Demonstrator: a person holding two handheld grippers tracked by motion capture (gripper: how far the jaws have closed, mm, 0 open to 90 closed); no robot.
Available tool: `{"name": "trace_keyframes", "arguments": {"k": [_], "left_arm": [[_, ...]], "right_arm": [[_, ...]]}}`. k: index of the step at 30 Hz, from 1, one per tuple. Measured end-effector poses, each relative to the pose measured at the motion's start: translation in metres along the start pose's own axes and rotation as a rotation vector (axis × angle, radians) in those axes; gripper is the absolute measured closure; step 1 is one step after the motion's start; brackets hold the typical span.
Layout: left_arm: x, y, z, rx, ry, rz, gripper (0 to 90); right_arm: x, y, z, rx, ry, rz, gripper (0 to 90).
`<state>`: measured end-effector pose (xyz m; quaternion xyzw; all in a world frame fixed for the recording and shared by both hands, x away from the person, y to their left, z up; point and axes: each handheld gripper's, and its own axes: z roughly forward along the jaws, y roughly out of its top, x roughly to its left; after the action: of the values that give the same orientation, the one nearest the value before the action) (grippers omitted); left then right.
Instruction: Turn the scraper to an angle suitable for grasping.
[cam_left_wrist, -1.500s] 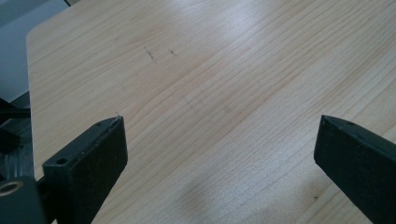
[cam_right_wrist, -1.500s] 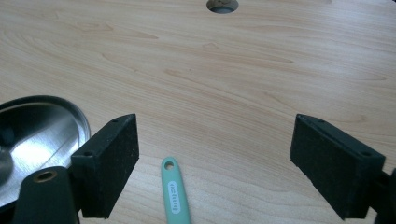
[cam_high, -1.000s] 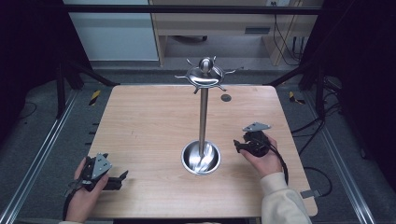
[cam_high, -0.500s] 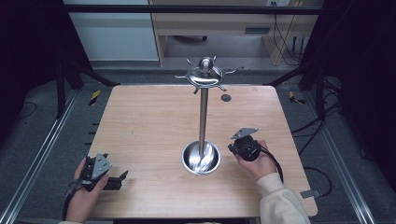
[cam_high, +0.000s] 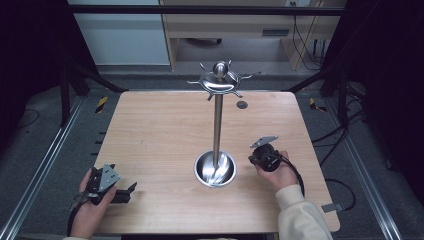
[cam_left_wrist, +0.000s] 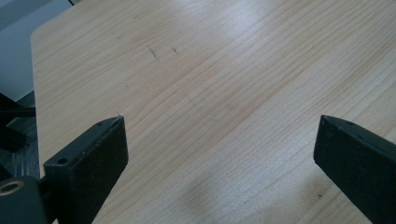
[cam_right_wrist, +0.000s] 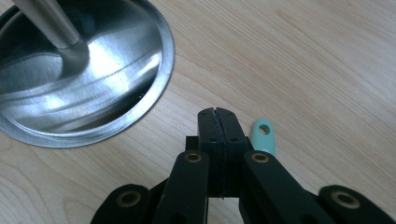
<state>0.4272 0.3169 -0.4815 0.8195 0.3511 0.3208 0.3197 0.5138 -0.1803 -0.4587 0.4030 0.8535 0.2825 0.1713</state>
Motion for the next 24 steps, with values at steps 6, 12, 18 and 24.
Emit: {"name": "trace_keyframes", "arguments": {"k": [6, 12, 18, 24], "left_arm": [[-0.001, 0.0, 0.0, 0.003, -0.008, 0.003, 2.8], [-0.001, 0.0, 0.0, 0.003, -0.009, 0.004, 2.9], [-0.001, 0.0, 0.0, 0.003, -0.009, 0.004, 2.8], [-0.001, 0.0, 0.001, 0.003, -0.01, 0.004, 2.8]], "right_arm": [[-0.006, -0.002, 0.001, 0.018, -0.012, 0.023, 90.0], [-0.009, -0.004, 0.005, 0.041, -0.034, 0.04, 90.0], [-0.015, -0.006, 0.012, 0.075, -0.046, 0.04, 90.0], [-0.016, -0.007, 0.013, 0.089, -0.043, 0.043, 90.0]]}}
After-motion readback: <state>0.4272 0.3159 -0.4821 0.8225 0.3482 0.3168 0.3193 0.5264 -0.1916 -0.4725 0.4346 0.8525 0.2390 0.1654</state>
